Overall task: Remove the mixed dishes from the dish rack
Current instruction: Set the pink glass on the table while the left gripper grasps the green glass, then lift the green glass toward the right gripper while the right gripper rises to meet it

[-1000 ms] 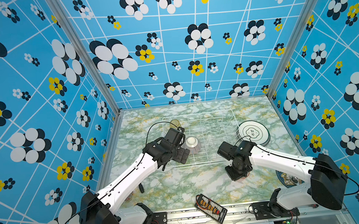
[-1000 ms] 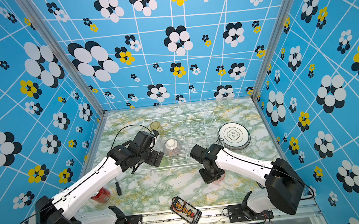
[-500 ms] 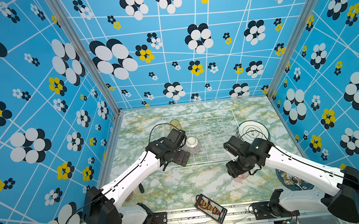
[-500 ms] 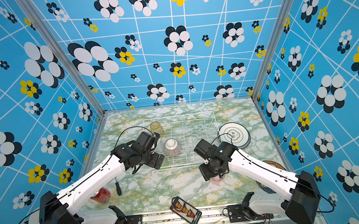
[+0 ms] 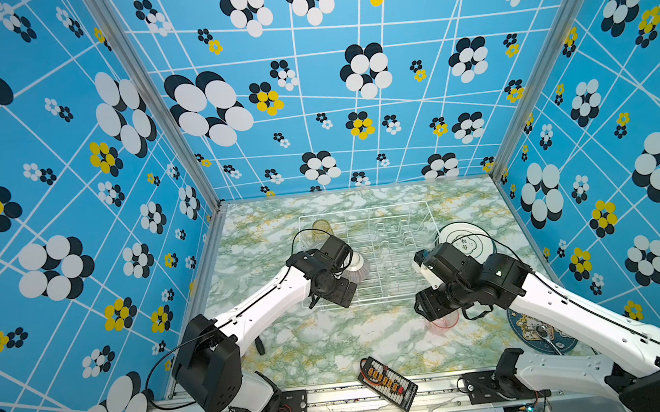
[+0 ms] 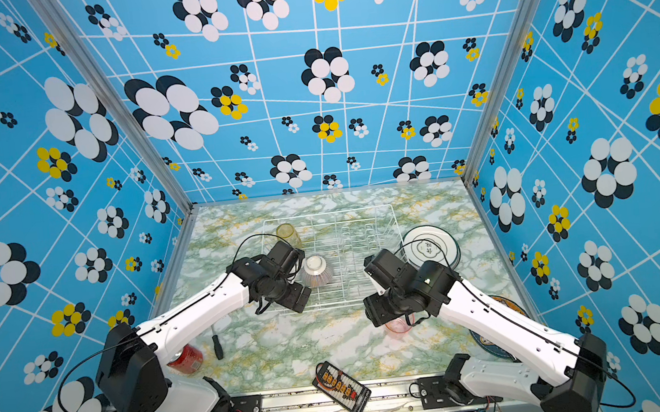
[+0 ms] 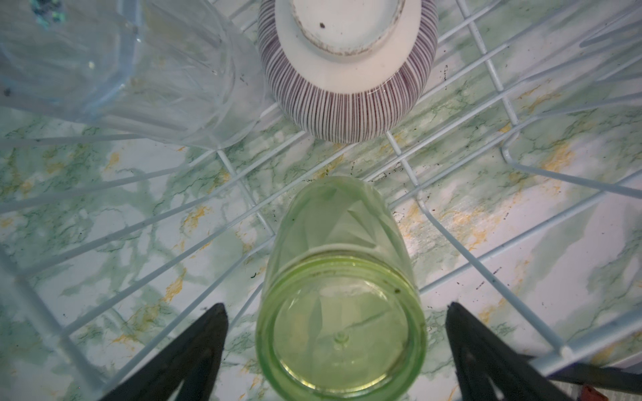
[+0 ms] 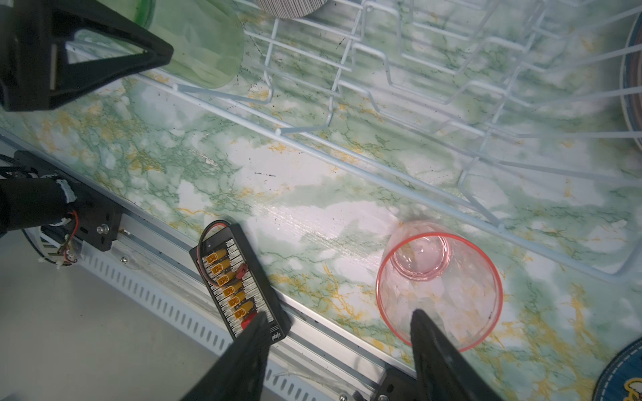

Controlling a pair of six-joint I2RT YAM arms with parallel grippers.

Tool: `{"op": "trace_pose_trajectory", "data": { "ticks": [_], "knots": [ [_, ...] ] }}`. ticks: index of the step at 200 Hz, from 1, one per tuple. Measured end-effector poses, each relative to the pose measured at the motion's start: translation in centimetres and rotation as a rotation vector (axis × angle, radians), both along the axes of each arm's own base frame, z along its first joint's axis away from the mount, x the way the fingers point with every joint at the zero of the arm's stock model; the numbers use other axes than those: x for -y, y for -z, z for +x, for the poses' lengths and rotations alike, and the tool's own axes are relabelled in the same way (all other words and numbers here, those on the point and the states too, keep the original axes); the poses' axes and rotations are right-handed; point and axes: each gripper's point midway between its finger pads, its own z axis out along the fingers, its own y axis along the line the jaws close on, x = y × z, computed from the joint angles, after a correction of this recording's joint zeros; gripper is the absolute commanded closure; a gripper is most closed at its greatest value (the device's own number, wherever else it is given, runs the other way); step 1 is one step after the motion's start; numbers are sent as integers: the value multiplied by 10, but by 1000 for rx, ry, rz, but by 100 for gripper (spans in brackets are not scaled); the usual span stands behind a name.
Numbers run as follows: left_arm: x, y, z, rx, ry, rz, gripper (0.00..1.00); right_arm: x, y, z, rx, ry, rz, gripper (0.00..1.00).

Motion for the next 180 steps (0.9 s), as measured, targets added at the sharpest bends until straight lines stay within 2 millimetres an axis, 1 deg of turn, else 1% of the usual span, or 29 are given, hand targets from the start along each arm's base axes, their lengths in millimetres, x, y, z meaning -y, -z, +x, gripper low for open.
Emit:
{"op": "trace_pose_trajectory", "data": {
  "ticks": [11,37,48,57,71,78,91,129,143,162,180],
  "knots": [
    [2,2,2,-3,0,2,2,-1,0,0,2,0,2,34],
    [6,10,5,-24,0,7,16,-3,-2,3,14,0,14,33],
    [7,13,6,-37,-2,12,23,-4,-3,4,18,0,19,32],
    [8,16,6,-45,-1,19,27,-4,-3,4,21,1,21,32],
    [10,16,7,-49,-2,16,33,-4,-4,4,26,2,23,32],
    [9,16,7,-52,-3,18,38,-4,-5,4,28,2,25,31],
    [9,15,6,-57,-1,20,42,-3,-6,4,32,2,28,32],
    [8,15,7,-66,-8,13,43,-8,-8,8,49,1,49,32],
    [7,11,7,-75,-14,-17,43,-14,-10,10,56,-5,77,32],
    [4,-5,10,-75,-32,-99,43,-29,-15,13,71,-26,152,31],
    [0,-29,13,-58,-56,-208,43,-45,-25,17,86,-46,253,32]
  ]
}}
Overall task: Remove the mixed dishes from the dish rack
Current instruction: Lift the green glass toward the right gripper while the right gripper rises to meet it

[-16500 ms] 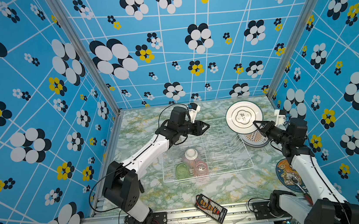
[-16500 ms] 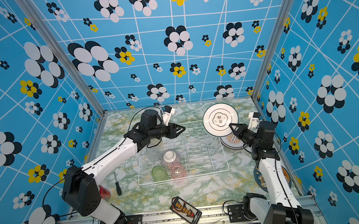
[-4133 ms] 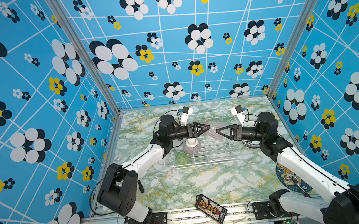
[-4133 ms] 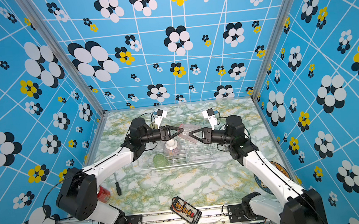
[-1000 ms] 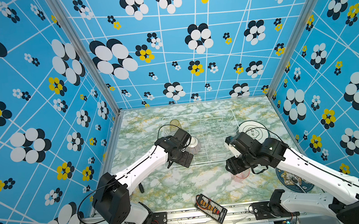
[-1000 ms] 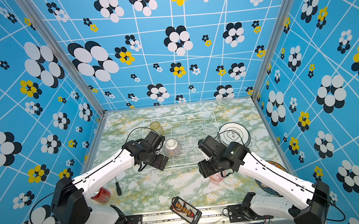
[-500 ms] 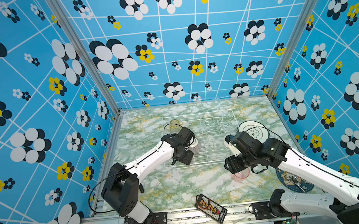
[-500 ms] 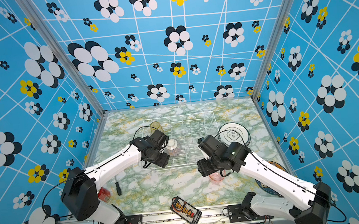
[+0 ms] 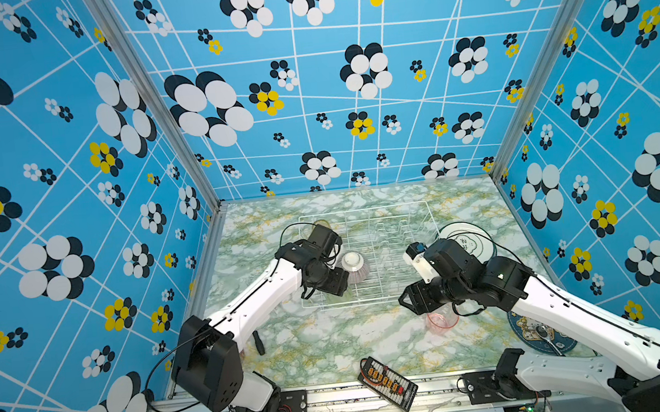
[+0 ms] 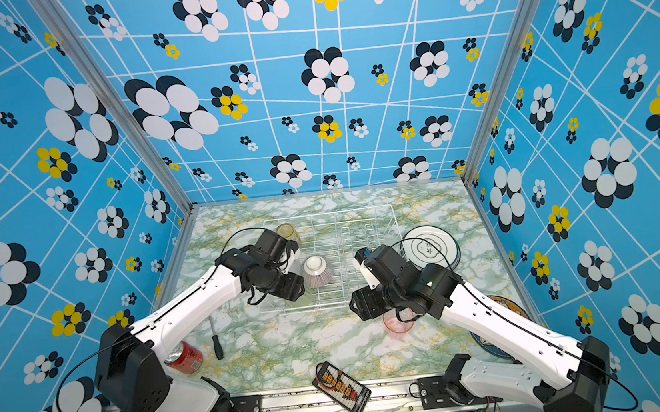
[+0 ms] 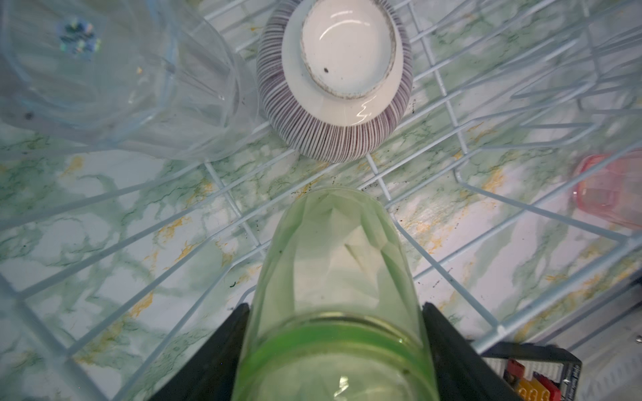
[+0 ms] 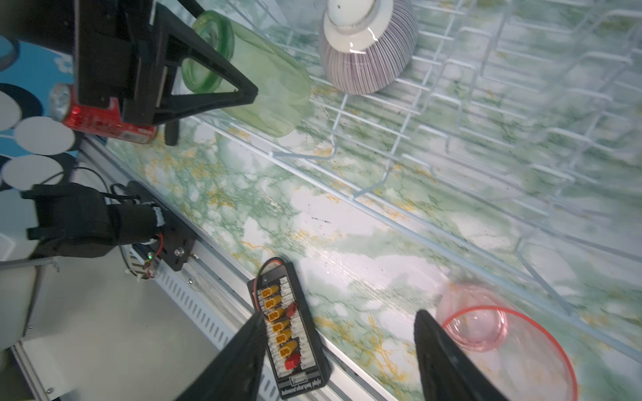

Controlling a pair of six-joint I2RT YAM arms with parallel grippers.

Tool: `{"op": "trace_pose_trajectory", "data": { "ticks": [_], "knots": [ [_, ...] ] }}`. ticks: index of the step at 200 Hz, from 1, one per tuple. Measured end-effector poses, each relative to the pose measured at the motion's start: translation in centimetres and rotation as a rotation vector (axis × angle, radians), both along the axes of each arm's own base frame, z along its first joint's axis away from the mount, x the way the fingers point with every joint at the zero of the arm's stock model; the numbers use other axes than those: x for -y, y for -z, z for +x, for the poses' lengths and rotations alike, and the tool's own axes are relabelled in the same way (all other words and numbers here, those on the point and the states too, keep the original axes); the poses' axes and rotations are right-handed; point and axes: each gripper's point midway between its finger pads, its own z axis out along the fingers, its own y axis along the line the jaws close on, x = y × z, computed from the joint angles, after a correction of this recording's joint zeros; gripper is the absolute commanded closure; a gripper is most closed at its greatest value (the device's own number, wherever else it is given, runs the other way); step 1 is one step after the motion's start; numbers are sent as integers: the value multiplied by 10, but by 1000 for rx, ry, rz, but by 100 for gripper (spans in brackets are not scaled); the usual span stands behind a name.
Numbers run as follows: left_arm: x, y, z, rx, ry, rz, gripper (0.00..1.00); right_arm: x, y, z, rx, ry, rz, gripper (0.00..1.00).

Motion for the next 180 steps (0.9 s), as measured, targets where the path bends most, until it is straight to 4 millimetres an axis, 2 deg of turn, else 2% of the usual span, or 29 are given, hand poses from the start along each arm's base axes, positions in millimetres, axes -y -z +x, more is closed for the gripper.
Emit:
{"op": "trace_pose_trajectory", "data": {
  "ticks": [27,41,79,107,145,180],
  "knots": [
    [-2,-42,6,52,-28,-195,43,-21,-18,9,32,-20,172,34],
    [1,-63,7,79,-33,-313,43,-28,-26,14,46,-17,272,39],
    [18,-107,5,95,-11,-649,42,-31,-42,32,83,33,516,51],
    [31,-126,5,65,21,-836,43,-36,-62,38,112,28,634,52],
    [44,-150,2,44,78,-1006,43,-44,-93,39,172,-17,740,52],
    [50,-161,2,25,106,-1093,43,-53,-99,45,183,-44,776,52]
  ]
}}
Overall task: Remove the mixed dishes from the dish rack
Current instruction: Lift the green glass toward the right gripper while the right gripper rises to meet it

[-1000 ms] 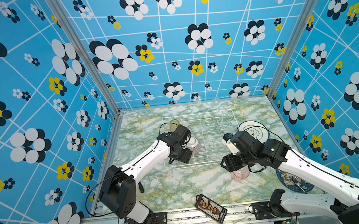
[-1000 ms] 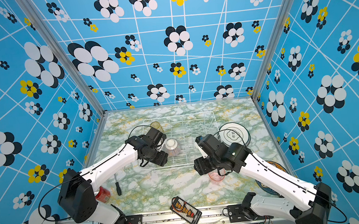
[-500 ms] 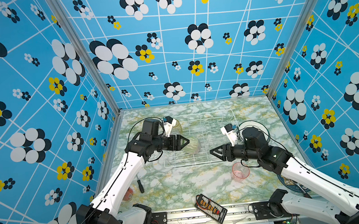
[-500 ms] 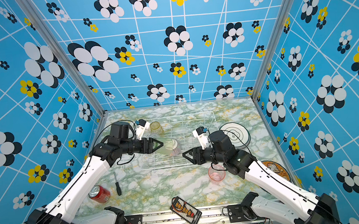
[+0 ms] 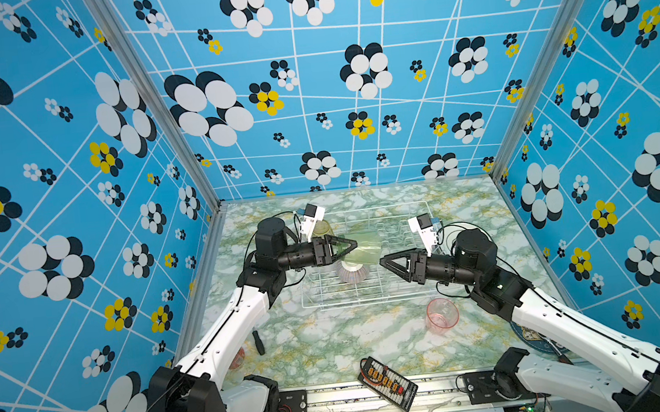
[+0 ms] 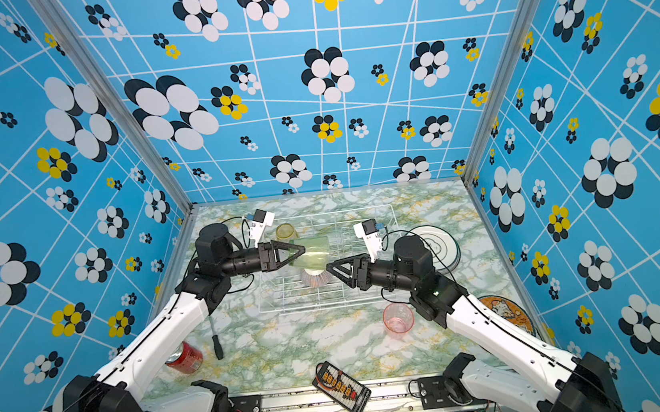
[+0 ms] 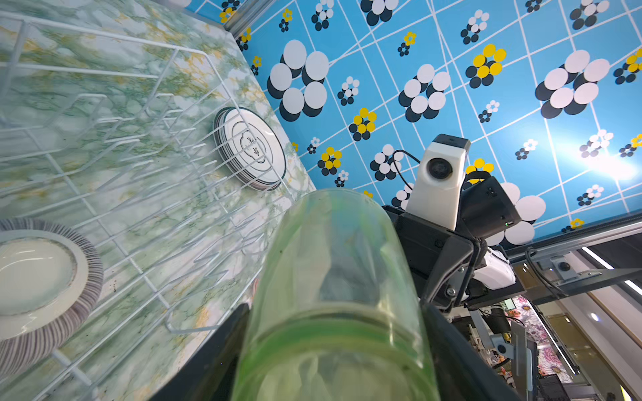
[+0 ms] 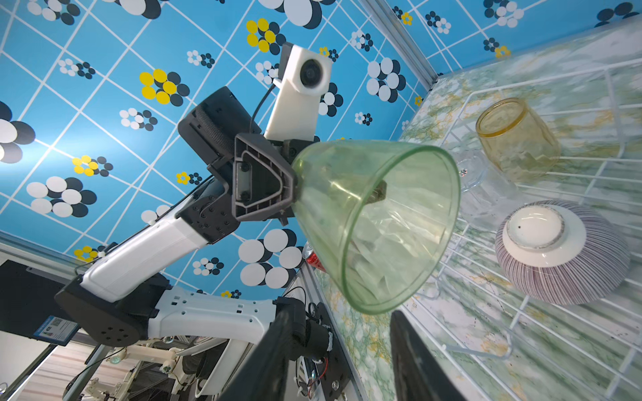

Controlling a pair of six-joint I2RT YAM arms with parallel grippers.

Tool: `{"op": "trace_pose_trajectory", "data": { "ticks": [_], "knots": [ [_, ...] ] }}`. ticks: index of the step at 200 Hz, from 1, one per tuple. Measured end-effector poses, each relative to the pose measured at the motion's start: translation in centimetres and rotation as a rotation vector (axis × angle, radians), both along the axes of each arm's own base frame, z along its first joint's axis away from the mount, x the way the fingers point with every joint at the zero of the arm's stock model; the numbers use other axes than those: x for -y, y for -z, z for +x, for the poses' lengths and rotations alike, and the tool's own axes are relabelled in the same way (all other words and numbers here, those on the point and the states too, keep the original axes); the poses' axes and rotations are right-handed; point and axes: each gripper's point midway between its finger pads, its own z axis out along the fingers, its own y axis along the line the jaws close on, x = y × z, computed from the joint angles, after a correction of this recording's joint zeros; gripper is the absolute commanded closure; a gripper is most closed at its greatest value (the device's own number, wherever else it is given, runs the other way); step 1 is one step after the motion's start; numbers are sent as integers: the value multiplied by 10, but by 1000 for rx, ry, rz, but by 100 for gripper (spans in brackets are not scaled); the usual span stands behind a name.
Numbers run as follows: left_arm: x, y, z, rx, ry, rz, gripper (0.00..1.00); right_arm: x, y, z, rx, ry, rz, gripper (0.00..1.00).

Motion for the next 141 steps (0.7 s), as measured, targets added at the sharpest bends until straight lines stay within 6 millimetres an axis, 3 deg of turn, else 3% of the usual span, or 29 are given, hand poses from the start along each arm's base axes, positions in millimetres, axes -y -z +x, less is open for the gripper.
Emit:
{"op": "trace_pose_trajectory", "data": {
  "ticks": [52,93,120,141],
  "knots": [
    [13,3,2,-37,46,-53,42,-19,-23,13,42,-49,67,60],
    [20,-3,0,-17,79,-80,41,-26,-27,22,34,-57,93,78],
    [21,-7,-4,-15,103,-93,40,-29,-39,15,49,-108,127,100],
    [21,-13,-8,6,126,-106,33,-31,-46,8,62,-145,146,100]
  ]
}}
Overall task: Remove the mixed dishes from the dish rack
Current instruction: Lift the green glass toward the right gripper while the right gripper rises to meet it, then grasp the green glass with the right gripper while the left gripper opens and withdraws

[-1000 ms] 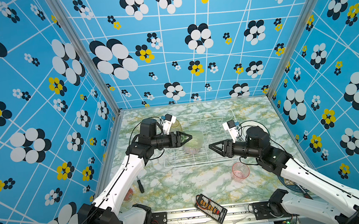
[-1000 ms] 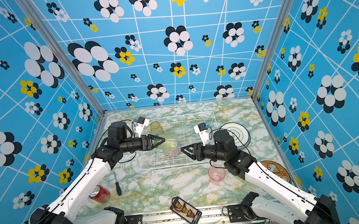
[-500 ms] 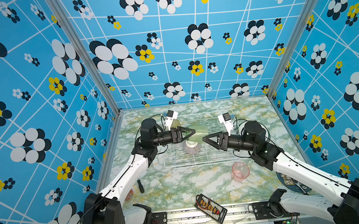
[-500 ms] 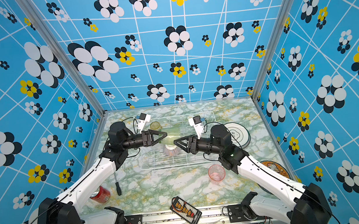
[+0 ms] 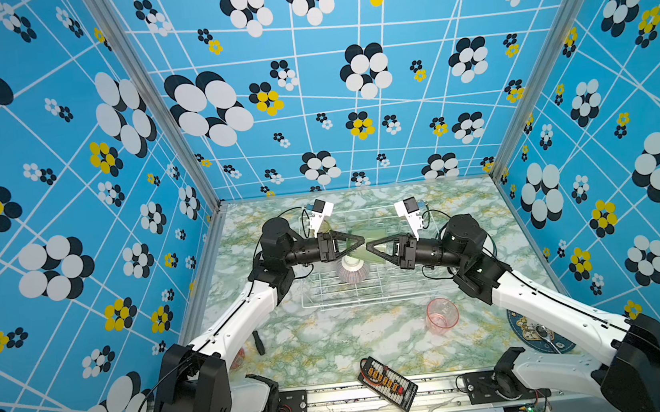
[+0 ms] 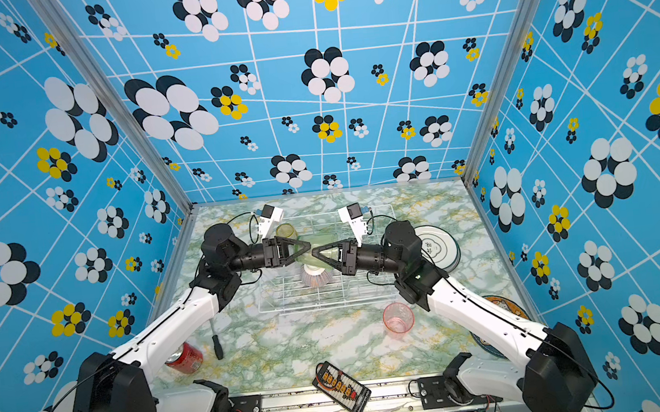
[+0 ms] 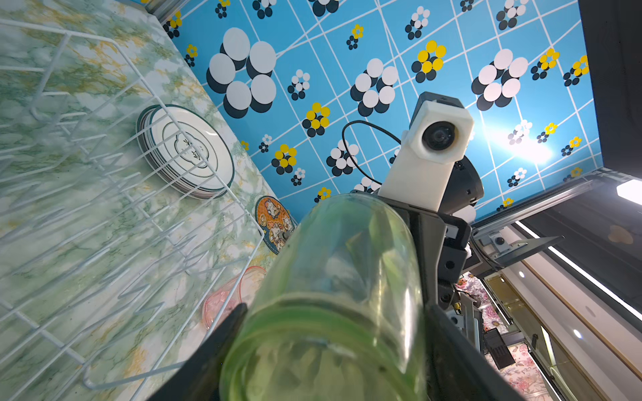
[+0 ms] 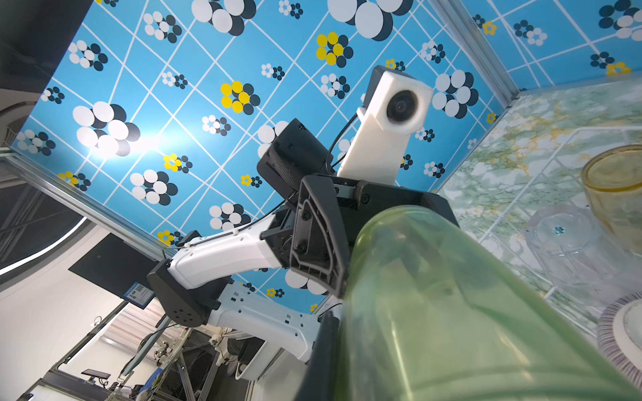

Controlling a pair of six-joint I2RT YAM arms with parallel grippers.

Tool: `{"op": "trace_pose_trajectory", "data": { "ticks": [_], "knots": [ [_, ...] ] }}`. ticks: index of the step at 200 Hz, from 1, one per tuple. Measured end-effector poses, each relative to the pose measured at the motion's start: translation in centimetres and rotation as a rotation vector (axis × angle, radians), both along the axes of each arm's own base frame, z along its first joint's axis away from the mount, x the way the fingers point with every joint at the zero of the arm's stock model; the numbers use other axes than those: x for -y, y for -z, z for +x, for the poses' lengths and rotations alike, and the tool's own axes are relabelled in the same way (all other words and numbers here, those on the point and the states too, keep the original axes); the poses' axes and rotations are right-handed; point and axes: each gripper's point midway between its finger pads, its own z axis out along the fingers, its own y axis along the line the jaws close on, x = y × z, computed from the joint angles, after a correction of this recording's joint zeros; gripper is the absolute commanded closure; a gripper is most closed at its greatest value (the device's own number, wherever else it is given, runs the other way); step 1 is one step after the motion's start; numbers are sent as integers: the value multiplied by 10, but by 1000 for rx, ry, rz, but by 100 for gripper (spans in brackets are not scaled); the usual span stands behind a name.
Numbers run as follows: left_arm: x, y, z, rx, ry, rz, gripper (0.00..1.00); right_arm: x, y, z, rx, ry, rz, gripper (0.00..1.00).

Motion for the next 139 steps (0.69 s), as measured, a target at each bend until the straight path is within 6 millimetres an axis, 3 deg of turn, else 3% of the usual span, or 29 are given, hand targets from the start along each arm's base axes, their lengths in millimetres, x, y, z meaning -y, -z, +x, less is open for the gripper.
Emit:
{"op": "trace_pose_trajectory", "data": {
  "ticks": [19,37,65,96,118,139],
  "knots": [
    [0,2,0,-5,-1,7,11,0,2,0,-6,-1,-5,100],
    [2,13,2,-29,-20,48,3,0,6,2,-19,13,-32,100],
    [-4,23,1,-38,-53,110,1,5,13,3,-23,43,-115,100],
    [-22,10,4,32,-144,196,0,18,11,-7,22,80,-254,100],
    [-35,0,8,100,-234,294,2,20,15,-25,66,78,-405,100],
    [-52,8,14,126,-338,420,6,17,40,-48,84,33,-581,100]
  ]
}}
